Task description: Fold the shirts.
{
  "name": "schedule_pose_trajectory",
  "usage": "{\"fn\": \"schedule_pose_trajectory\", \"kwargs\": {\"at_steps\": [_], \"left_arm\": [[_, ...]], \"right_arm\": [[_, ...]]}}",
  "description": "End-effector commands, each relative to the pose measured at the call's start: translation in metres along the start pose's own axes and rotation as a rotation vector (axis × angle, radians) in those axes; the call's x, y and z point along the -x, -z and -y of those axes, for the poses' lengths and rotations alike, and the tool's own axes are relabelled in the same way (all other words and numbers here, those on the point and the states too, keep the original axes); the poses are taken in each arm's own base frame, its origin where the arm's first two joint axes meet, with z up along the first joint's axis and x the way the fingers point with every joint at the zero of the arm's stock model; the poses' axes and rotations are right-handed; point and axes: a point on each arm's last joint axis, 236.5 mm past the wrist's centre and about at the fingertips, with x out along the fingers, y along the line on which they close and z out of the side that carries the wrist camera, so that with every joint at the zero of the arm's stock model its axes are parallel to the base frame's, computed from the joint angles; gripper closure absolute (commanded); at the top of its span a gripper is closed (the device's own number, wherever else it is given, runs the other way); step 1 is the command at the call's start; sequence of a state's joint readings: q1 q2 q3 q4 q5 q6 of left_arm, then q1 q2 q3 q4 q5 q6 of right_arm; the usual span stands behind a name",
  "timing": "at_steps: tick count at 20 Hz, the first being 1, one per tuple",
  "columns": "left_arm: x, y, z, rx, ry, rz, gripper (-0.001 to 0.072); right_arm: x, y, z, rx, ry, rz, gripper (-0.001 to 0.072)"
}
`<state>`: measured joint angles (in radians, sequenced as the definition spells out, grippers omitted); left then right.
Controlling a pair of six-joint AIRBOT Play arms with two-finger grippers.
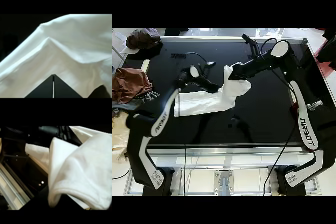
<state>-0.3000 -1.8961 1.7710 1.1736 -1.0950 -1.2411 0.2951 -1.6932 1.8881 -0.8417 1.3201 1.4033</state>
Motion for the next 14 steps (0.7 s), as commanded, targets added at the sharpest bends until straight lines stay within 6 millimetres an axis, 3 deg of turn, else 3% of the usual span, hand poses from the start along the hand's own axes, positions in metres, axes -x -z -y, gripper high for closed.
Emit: {"fn": "schedule_pose_trajectory", "kwargs": {"at_steps": [1, 3, 5, 8, 9, 10, 11, 14], "left_arm": [[0.075, 0.02, -0.068, 0.021, -0.168, -0.048, 0.0697], [0.118, 0.017, -0.09, 0.077, -0.192, 0.012, 0.0696], [0.153, 0.011, -0.1, 0.122, -0.193, 0.087, 0.0696], [0.183, 0.006, -0.101, 0.154, -0.179, 0.156, 0.0696], [0.185, 0.008, -0.101, 0.152, -0.18, 0.152, 0.0696], [0.185, 0.01, -0.1, 0.153, -0.176, 0.142, 0.0696], [0.184, 0.013, -0.099, 0.154, -0.17, 0.128, 0.0696], [0.183, 0.016, -0.098, 0.154, -0.167, 0.115, 0.0696]], "right_arm": [[-0.02, -0.016, -0.029, 0.015, -0.029, 0.074, 0.0701], [-0.04, -0.021, -0.052, 0.043, -0.052, 0.108, 0.0701], [-0.067, -0.022, -0.073, 0.061, -0.078, 0.134, 0.07], [-0.109, -0.032, -0.11, 0.082, -0.117, 0.233, 0.0663], [-0.117, -0.039, -0.126, 0.083, -0.137, 0.288, 0.0525], [-0.122, -0.047, -0.144, 0.084, -0.158, 0.353, 0.0332], [-0.123, -0.053, -0.158, 0.092, -0.17, 0.406, 0.0259], [-0.121, -0.055, -0.176, 0.142, -0.173, 0.435, 0.0262]]}}
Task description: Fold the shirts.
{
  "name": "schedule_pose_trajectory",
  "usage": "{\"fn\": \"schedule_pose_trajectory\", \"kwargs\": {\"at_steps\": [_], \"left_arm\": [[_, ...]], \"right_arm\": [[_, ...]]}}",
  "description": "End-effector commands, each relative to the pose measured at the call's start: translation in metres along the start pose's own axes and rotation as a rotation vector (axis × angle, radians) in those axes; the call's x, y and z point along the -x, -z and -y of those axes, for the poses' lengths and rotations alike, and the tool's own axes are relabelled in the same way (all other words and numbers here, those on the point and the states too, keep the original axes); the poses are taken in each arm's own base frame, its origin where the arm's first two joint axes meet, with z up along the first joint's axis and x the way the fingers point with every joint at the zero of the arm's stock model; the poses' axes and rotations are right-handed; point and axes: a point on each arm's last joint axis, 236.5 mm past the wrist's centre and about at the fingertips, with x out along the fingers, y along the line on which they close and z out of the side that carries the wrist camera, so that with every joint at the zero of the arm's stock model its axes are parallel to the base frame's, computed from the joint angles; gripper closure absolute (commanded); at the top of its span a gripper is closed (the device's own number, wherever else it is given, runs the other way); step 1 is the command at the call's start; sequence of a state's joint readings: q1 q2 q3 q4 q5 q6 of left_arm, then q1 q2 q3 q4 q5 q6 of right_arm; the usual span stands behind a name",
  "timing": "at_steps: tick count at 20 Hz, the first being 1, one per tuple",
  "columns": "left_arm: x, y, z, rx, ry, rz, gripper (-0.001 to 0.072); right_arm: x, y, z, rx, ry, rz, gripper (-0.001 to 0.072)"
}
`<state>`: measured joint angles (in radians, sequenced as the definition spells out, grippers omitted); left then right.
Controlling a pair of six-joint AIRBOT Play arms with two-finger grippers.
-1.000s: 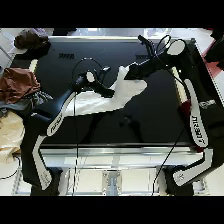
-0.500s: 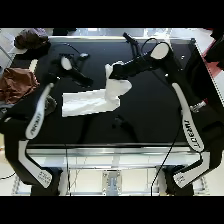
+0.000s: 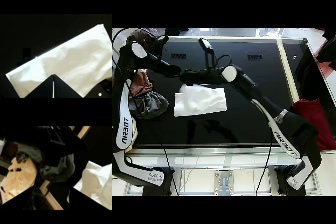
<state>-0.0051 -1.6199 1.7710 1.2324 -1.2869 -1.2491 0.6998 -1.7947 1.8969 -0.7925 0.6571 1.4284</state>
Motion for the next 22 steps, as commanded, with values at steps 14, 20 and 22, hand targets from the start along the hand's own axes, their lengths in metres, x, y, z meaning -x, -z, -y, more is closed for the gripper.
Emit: {"fn": "schedule_pose_trajectory", "kwargs": {"at_steps": [14, 20, 22], "left_arm": [[0.006, -0.002, -0.009, -0.002, -0.031, 0.013, 0.0695], [0.006, -0.001, -0.009, 0.005, -0.029, 0.009, 0.0696], [0.006, -0.001, -0.009, 0.005, -0.03, 0.01, 0.0696]], "right_arm": [[0.141, -0.01, 0.286, -0.371, 0.577, -0.117, 0.0264], [0.071, 0.096, 0.272, -0.611, 0.216, -0.422, 0.0188], [0.06, 0.111, 0.276, -0.651, 0.175, -0.443, 0.0187]]}}
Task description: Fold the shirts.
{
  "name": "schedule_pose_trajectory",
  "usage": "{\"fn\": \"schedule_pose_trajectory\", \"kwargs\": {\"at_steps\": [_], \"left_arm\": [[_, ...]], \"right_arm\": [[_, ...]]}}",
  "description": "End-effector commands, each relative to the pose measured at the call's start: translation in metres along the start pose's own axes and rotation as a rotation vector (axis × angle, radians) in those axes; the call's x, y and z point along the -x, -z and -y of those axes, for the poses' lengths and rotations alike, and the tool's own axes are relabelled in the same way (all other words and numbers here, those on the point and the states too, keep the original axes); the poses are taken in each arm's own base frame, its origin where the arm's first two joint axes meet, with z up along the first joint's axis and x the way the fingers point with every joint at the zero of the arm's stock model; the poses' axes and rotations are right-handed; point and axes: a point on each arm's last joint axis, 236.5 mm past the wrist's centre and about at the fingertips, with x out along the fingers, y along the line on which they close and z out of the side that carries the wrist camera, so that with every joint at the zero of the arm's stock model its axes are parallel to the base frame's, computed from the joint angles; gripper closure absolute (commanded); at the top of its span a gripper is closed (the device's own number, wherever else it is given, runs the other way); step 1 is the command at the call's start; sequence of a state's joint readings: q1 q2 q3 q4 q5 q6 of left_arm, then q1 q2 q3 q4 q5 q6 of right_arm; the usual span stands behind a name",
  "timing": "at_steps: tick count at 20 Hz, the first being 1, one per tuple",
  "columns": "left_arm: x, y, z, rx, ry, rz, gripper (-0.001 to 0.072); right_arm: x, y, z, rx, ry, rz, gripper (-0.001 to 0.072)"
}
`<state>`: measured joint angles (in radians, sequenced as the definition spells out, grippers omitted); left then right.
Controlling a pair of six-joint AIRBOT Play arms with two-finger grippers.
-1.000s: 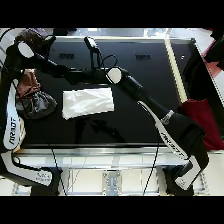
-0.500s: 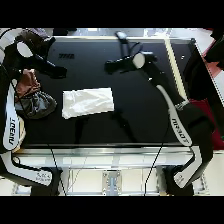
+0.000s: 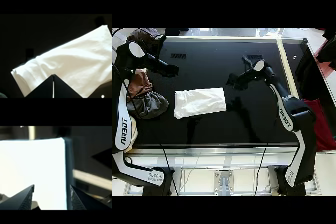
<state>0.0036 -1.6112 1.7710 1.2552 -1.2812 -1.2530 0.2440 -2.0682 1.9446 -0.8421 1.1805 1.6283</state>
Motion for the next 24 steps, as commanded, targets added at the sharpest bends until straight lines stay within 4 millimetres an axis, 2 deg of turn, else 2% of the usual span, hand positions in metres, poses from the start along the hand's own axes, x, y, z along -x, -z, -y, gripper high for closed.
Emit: {"fn": "schedule_pose_trajectory", "kwargs": {"at_steps": [1, 8, 13, 17, 22, 23, 24], "left_arm": [[0.0, 0.0, 0.0, 0.003, -0.001, 0.001, 0.0696], [0.0, 0.0, 0.0, 0.003, -0.001, 0.001, 0.0696], [0.0, 0.0, 0.0, 0.003, -0.001, 0.001, 0.0696], [0.0, -0.003, 0.007, 0.012, 0.03, 0.012, 0.0696], [0.0, -0.003, 0.008, 0.012, 0.033, 0.013, 0.0696], [0.0, -0.003, 0.008, 0.012, 0.033, 0.012, 0.0696], [0.0, -0.003, 0.008, 0.012, 0.033, 0.012, 0.0696]], "right_arm": [[-0.029, 0.022, 0.0, -0.055, -0.124, -0.118, 0.0186], [-0.041, 0.032, 0.014, -0.059, -0.108, -0.162, 0.0164], [-0.051, 0.04, 0.016, -0.065, -0.108, -0.189, 0.016], [-0.066, 0.051, 0.006, -0.046, -0.106, -0.21, 0.0164], [-0.079, 0.07, -0.022, 0.011, -0.15, -0.247, 0.0178], [-0.08, 0.071, -0.03, 0.018, -0.18, -0.246, 0.0346], [-0.079, 0.071, -0.04, 0.003, -0.217, -0.247, 0.0606]]}}
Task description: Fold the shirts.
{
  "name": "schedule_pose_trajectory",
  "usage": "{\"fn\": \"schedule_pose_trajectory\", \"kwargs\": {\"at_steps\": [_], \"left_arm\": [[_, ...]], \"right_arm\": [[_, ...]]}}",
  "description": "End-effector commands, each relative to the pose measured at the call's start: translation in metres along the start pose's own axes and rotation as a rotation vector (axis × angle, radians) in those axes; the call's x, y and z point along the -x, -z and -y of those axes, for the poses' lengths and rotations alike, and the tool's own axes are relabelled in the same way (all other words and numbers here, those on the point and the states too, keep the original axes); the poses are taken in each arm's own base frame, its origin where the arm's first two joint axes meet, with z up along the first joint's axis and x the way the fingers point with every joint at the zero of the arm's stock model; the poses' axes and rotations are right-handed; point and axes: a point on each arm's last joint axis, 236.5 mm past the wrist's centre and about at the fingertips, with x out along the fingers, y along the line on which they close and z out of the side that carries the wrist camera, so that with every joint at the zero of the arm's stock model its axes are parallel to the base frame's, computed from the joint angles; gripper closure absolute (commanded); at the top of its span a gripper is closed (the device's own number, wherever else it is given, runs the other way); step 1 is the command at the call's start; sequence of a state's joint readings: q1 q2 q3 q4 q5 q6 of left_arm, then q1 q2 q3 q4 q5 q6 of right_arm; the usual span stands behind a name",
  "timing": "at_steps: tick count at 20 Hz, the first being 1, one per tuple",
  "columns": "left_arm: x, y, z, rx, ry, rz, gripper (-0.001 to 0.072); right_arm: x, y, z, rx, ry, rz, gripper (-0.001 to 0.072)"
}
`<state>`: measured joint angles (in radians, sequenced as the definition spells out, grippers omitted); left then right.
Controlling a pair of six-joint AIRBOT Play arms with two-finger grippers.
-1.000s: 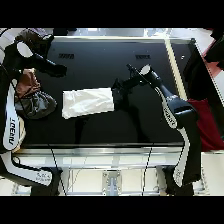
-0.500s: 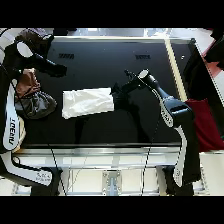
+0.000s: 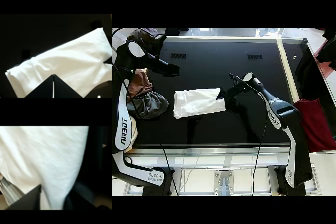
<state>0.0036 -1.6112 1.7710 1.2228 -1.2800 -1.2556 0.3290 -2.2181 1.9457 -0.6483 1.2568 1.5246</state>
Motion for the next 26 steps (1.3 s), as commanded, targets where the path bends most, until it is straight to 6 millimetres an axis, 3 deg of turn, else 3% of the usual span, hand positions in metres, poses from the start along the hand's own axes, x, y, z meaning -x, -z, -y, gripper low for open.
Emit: {"fn": "schedule_pose_trajectory", "kwargs": {"at_steps": [1, 4, 5, 7, 9, 11, 14, 17, 20, 23, 26], "left_arm": [[0.0, 0.0, 0.001, 0.0, 0.004, 0.002, 0.0696], [0.0, 0.0, 0.001, 0.0, 0.004, 0.001, 0.0695], [0.0, 0.001, 0.001, -0.001, 0.004, -0.003, 0.0696], [0.001, 0.004, 0.0, -0.01, -0.002, -0.018, 0.0695], [0.002, 0.004, -0.001, -0.007, -0.003, -0.016, 0.0696], [0.003, 0.004, -0.004, -0.003, -0.006, -0.015, 0.0695], [0.004, 0.005, -0.007, 0.003, -0.008, -0.014, 0.0695], [0.004, 0.005, -0.007, 0.011, -0.008, -0.014, 0.0696], [0.004, 0.005, -0.007, 0.033, -0.008, -0.014, 0.0696], [0.004, 0.005, -0.007, 0.056, -0.008, -0.014, 0.0696], [0.004, 0.005, -0.006, 0.065, -0.005, -0.013, 0.0696]], "right_arm": [[-0.006, 0.004, -0.029, 0.008, -0.097, -0.008, 0.0687], [0.015, 0.002, -0.037, 0.078, -0.103, 0.008, 0.0696], [0.03, -0.004, -0.033, 0.1, -0.07, 0.034, 0.0696], [0.08, -0.016, -0.012, 0.152, 0.065, 0.098, 0.0696], [0.151, -0.014, 0.03, 0.159, 0.29, 0.125, 0.0696], [0.235, -0.01, 0.07, 0.097, 0.526, 0.204, 0.0696], [0.362, 0.004, 0.095, 0.018, 0.687, 0.393, 0.0696], [0.458, 0.054, 0.124, -0.141, 0.728, 0.492, 0.0697], [0.526, 0.115, 0.15, -0.289, 0.772, 0.576, 0.0696], [0.572, 0.182, 0.177, -0.389, 0.822, 0.647, 0.0697], [0.591, 0.266, 0.212, -0.583, 0.841, 0.738, 0.0697]]}}
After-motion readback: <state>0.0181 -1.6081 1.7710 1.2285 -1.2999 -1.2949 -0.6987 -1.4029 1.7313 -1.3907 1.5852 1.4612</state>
